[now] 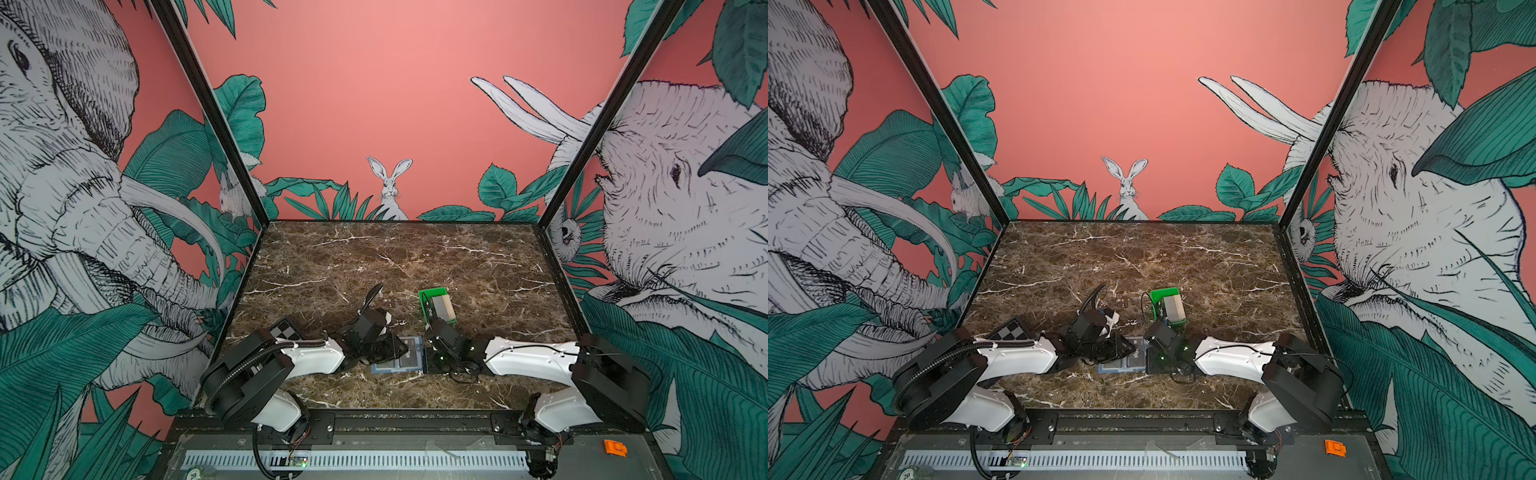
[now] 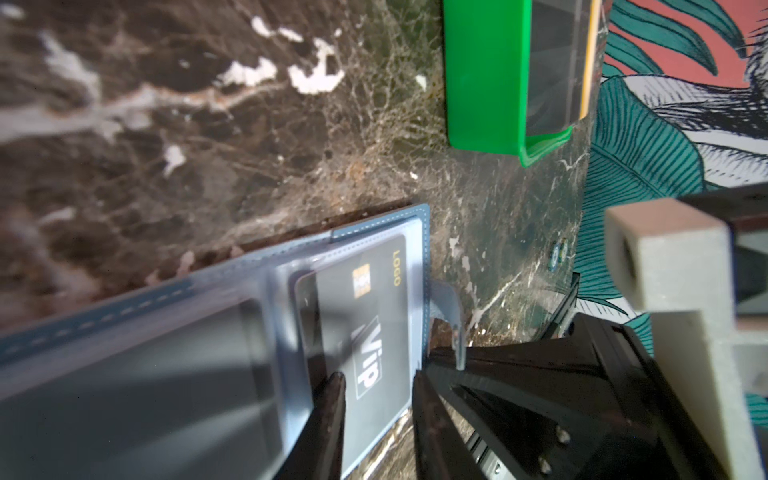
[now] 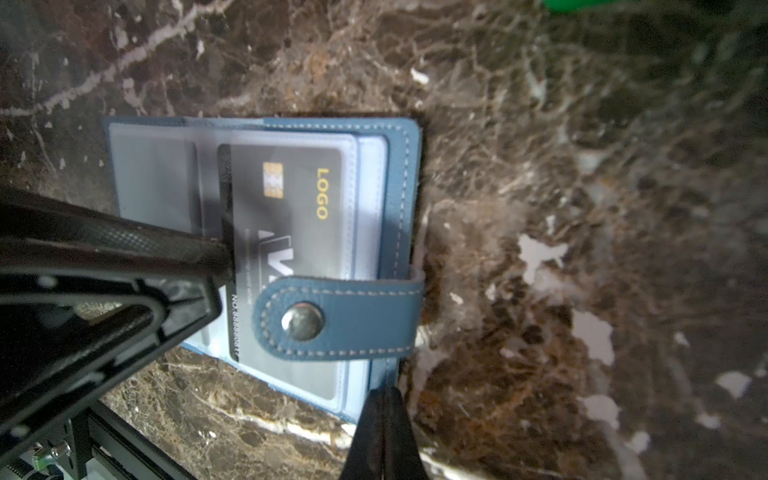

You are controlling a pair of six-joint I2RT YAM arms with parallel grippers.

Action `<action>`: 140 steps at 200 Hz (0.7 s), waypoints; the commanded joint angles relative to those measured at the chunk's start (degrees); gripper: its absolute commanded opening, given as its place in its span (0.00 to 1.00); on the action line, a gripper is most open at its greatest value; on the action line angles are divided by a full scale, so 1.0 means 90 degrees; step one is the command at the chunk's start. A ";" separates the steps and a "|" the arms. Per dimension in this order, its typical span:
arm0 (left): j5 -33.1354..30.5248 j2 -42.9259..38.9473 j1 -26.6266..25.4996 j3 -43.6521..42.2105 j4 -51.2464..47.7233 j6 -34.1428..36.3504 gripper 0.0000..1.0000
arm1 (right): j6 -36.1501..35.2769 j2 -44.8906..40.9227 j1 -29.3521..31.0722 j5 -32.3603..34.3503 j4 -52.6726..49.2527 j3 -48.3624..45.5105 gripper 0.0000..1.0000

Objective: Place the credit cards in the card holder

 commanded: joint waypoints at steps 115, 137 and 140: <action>-0.0256 -0.1948 0.0536 -0.0473 -0.1519 0.0513 0.34 | -0.0313 -0.0568 0.0051 0.0827 -0.0961 0.0502 0.15; -0.0197 -0.2414 0.0753 -0.0633 -0.1965 0.0636 0.37 | -0.0333 -0.0452 0.0052 0.0801 -0.0913 0.0581 0.15; -0.0196 -0.2474 0.0789 -0.0655 -0.2024 0.0660 0.37 | -0.0338 -0.0422 0.0043 0.0783 -0.0912 0.0597 0.15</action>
